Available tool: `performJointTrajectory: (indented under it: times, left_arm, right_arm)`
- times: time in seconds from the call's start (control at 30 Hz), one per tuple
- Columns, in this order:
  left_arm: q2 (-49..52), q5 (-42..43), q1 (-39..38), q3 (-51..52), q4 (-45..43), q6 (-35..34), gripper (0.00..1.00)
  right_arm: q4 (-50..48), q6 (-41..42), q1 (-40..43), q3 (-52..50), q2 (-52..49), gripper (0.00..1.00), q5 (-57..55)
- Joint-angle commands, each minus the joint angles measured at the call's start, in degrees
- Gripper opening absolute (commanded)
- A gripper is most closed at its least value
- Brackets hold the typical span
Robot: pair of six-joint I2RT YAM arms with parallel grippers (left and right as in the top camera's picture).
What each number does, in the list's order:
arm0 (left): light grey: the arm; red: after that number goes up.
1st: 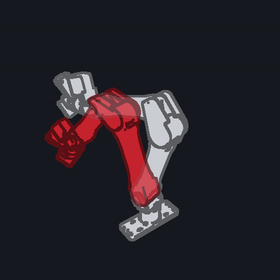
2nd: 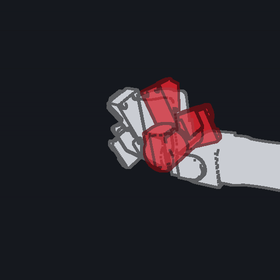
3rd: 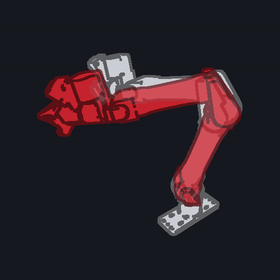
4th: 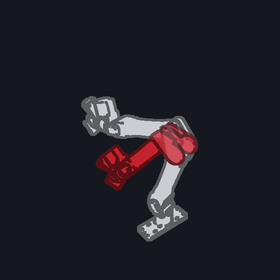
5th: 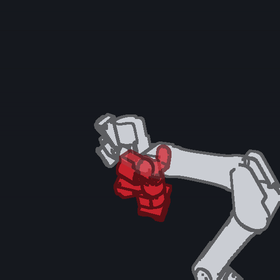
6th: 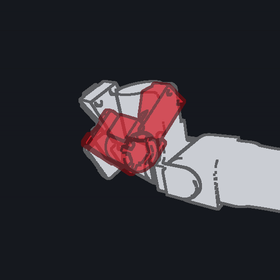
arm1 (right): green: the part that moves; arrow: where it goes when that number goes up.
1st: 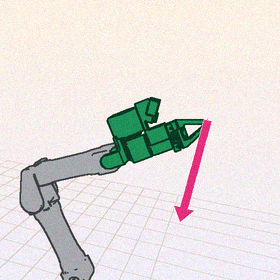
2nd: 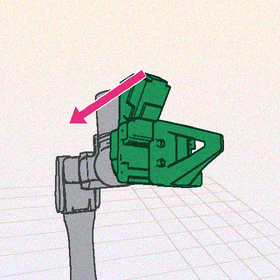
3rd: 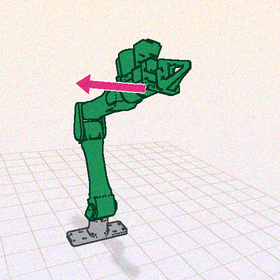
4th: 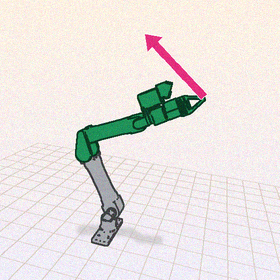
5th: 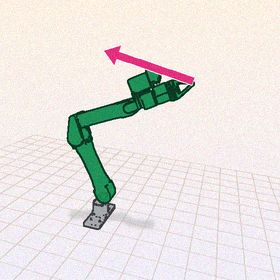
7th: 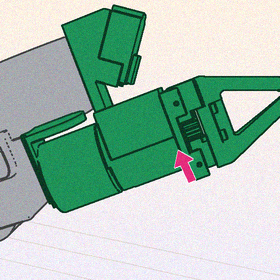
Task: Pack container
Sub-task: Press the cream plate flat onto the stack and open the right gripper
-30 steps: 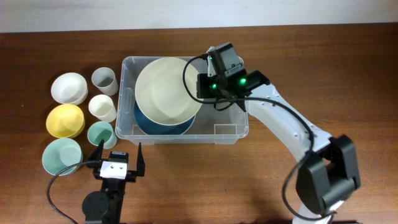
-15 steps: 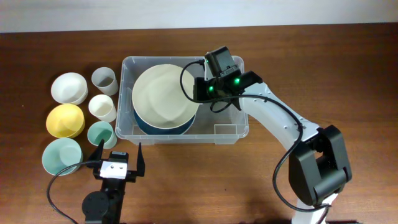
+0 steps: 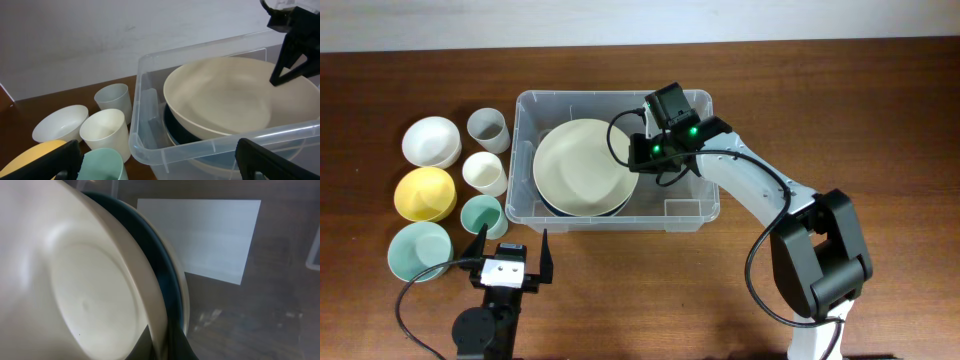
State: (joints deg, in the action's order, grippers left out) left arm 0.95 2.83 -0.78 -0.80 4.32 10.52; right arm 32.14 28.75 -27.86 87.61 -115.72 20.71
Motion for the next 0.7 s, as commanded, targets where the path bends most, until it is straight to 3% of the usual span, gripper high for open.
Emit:
performJointTrajectory:
  times: [0.0, 0.67]
  left_arm:
    - [-0.3, 0.4, 0.3, 0.3, 0.1, 0.7, 0.99]
    - [-0.3, 0.4, 0.3, 0.3, 0.1, 0.7, 1.00]
  right_arm:
    - [0.9, 0.7, -0.3, 0.1, 0.0, 0.04, 1.7]
    - [0.4, 0.6, -2.5, 0.1, -0.1, 0.07, 1.7]
